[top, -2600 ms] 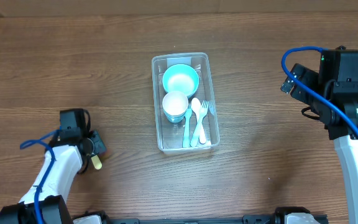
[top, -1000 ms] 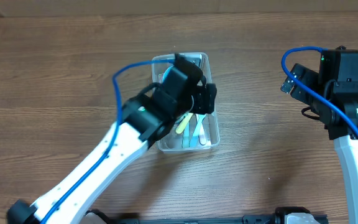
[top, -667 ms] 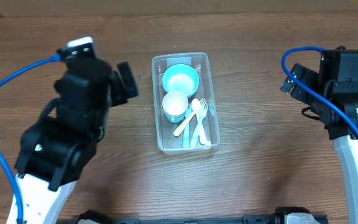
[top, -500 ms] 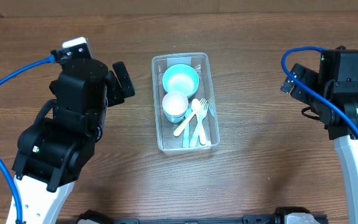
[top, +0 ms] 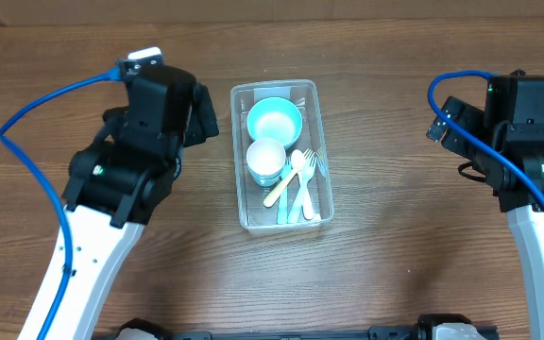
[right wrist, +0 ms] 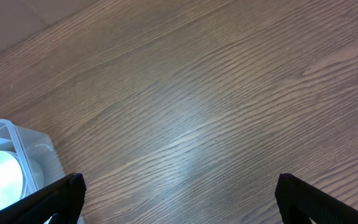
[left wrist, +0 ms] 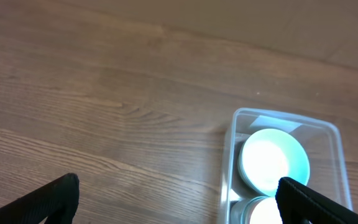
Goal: Pack container
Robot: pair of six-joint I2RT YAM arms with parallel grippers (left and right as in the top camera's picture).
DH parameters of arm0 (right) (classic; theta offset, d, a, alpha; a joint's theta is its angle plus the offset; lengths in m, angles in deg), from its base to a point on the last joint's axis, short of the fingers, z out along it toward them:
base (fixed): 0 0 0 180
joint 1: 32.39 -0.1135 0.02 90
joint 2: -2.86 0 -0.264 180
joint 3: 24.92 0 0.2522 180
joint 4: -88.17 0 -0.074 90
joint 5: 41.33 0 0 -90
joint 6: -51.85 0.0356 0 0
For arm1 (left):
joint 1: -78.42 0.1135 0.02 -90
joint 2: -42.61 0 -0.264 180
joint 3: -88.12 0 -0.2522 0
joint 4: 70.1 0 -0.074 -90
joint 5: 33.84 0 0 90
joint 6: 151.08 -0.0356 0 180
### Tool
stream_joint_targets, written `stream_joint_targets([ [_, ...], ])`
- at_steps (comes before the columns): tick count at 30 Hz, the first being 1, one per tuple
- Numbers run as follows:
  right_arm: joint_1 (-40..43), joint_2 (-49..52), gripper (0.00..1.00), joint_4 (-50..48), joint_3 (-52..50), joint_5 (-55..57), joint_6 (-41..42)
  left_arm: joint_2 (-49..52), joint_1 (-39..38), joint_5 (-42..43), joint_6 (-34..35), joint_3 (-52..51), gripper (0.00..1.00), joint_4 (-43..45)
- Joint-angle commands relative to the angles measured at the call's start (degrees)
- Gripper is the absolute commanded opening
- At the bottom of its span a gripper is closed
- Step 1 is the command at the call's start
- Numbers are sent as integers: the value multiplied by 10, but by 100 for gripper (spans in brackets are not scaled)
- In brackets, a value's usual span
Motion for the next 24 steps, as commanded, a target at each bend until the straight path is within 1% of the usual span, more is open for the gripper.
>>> stream_joint_targets([
  [1, 3, -2, 100, -2, 9, 4, -1, 30, 3, -13, 0, 12, 100, 0],
  [14, 3, -2, 100, -2, 9, 4, -1, 137, 3, -12, 0, 12, 100, 0],
  [16, 3, -2, 100, -2, 9, 4, -1, 142, 3, -43, -9, 12, 100, -4],
  [24, 3, -2, 100, -2, 9, 4, -1, 143, 3, -39, -9, 12, 100, -6],
])
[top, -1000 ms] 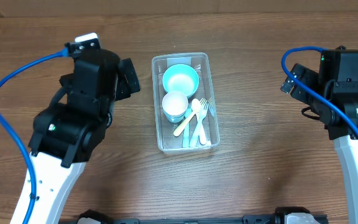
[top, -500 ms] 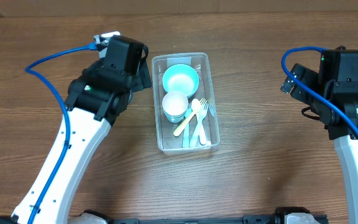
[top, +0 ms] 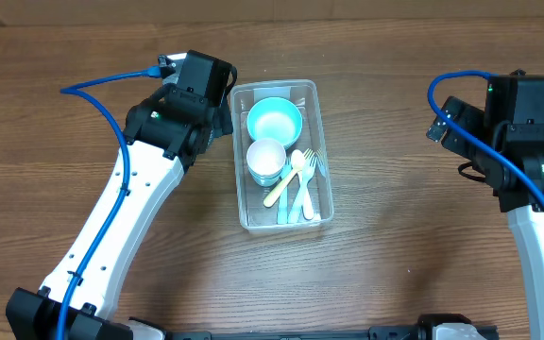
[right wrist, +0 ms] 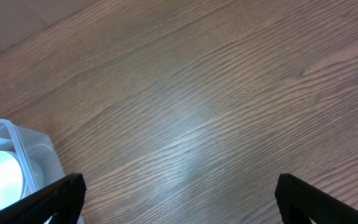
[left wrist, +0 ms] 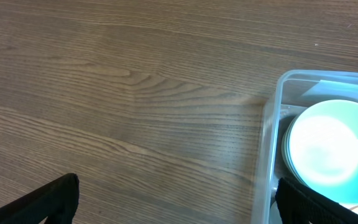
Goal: Pack container
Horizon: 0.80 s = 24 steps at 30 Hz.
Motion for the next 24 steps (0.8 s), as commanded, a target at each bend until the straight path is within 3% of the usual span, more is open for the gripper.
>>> stream_joint_targets([
  [1, 3, -2, 100, -2, 9, 4, -1, 3, 3, -14, -7, 12, 100, 0],
  [11, -2, -46, 100, -1, 9, 4, -1, 3, 3, -14, -7, 12, 100, 0],
  [14, -25, -135, 100, -21, 7, 45, -1, 3, 3, -14, -7, 12, 100, 0],
  [19, -75, -295, 100, -173, -44, 68, -1, 3, 3, -14, -7, 12, 100, 0],
  [24, -84, -508, 100, -280, -262, 20, 1, 3, 3, -14, -7, 12, 100, 0],
])
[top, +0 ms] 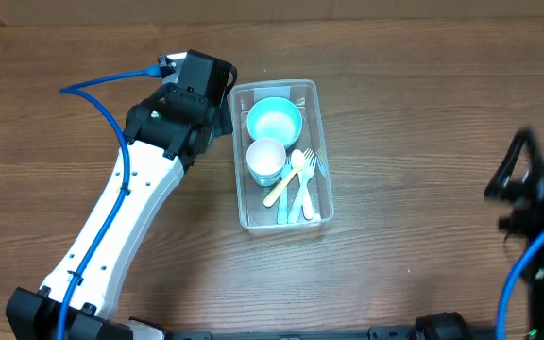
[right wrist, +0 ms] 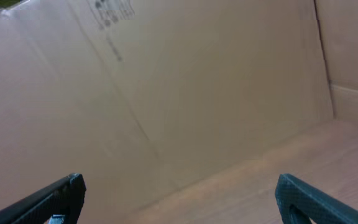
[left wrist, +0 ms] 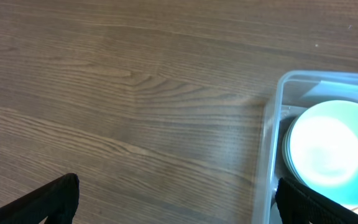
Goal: Pack container
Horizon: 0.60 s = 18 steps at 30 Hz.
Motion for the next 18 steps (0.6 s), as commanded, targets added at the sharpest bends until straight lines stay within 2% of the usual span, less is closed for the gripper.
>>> stream_joint_targets([
  [1, -4, -106, 100, -40, -150, -21, 1, 3, 3, -12, -7, 12, 100, -1],
  [4, -4, -198, 100, -125, -289, -21, 0, 3, 3, -12, -7, 12, 100, -1],
  [5, -4, -227, 100, -190, -358, -21, 1, 3, 3, -12, -7, 12, 100, -1],
  [10, -4, -268, 100, -342, -495, -41, 1, 3, 3, -12, -7, 12, 100, -1],
  [18, -4, -290, 100, -352, -568, -42, 1, 3, 3, -12, -7, 12, 100, -1],
])
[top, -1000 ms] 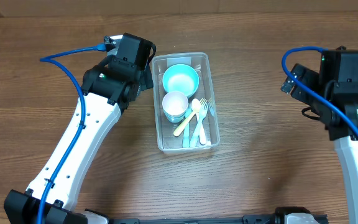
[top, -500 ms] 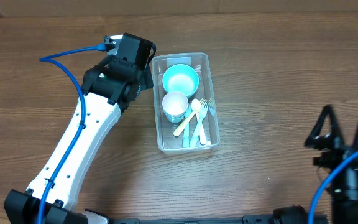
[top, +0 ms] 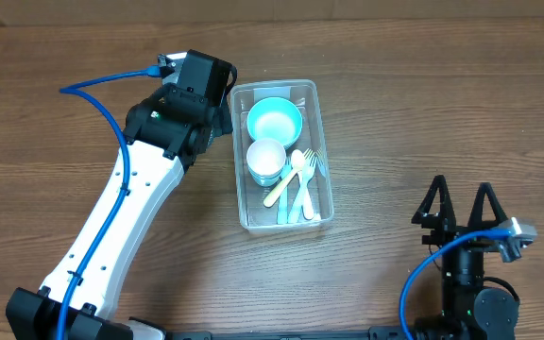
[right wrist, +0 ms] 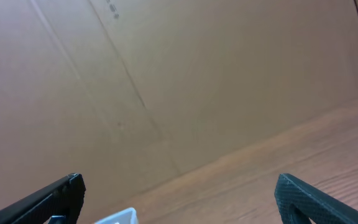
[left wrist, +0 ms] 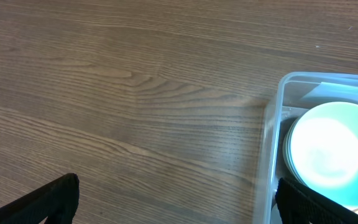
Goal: Pack container
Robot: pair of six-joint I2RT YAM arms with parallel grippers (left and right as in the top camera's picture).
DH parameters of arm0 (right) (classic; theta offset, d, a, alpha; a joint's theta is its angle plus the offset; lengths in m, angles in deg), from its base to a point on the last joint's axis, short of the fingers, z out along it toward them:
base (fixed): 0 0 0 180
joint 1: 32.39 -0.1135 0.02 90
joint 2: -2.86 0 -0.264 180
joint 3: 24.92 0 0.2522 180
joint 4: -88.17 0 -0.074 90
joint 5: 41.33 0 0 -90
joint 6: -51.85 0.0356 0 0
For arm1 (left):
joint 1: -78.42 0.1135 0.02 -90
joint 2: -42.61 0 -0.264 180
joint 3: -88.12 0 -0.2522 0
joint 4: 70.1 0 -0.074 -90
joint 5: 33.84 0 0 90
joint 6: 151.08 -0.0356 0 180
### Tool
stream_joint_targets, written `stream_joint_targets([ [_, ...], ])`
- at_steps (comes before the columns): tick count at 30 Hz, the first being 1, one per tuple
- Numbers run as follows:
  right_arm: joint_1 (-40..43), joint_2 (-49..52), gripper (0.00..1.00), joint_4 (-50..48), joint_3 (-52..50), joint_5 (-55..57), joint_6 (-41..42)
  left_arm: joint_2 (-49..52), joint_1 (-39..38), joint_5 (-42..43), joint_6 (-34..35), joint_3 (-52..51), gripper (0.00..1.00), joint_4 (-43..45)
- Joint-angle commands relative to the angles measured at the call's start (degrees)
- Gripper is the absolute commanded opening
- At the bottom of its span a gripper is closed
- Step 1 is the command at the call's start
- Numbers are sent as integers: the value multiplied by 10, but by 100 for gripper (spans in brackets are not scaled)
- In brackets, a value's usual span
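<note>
A clear plastic container (top: 324, 142) stands mid-table. In it lie a teal bowl (top: 274, 119), a white cup (top: 265, 157) and pastel forks and spoons (top: 297, 184). My left gripper (left wrist: 176, 202) is open beside the container's left wall (left wrist: 265, 155), its right finger at the rim, nothing held; the bowl (left wrist: 325, 145) shows there too. My right gripper (top: 460, 205) is open at the table's near right, pointing level toward the back. Its wrist view shows a container corner (right wrist: 118, 217).
A brown cardboard wall (right wrist: 166, 81) rises behind the table. Blue cables run from the left arm (top: 111, 80) and loop by the right arm's base (top: 418, 283). Bare wood lies left (left wrist: 104, 93) and right of the container.
The right arm has drawn back to the near right edge and stands folded there, its gripper open and level. The left arm and the container's contents have not moved.
At first the left arm was pulled back left of the container and the right arm sat at the far right. Then the left gripper stood at the container's left wall. After that the right arm was leaving its place, and now rests folded at the near edge.
</note>
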Motion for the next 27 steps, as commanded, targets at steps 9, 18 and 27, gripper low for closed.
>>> stream_joint_targets([
  [9, -3, -7, 100, 18, -66, -122, -168, 3, 3, -10, -6, 12, 100, -1],
  [18, -3, -7, 100, 89, -66, -115, -165, 3, 3, -10, -6, 12, 100, -1],
  [27, -3, -7, 100, 90, -66, -115, -165, 3, 3, -10, -6, 12, 100, -1],
])
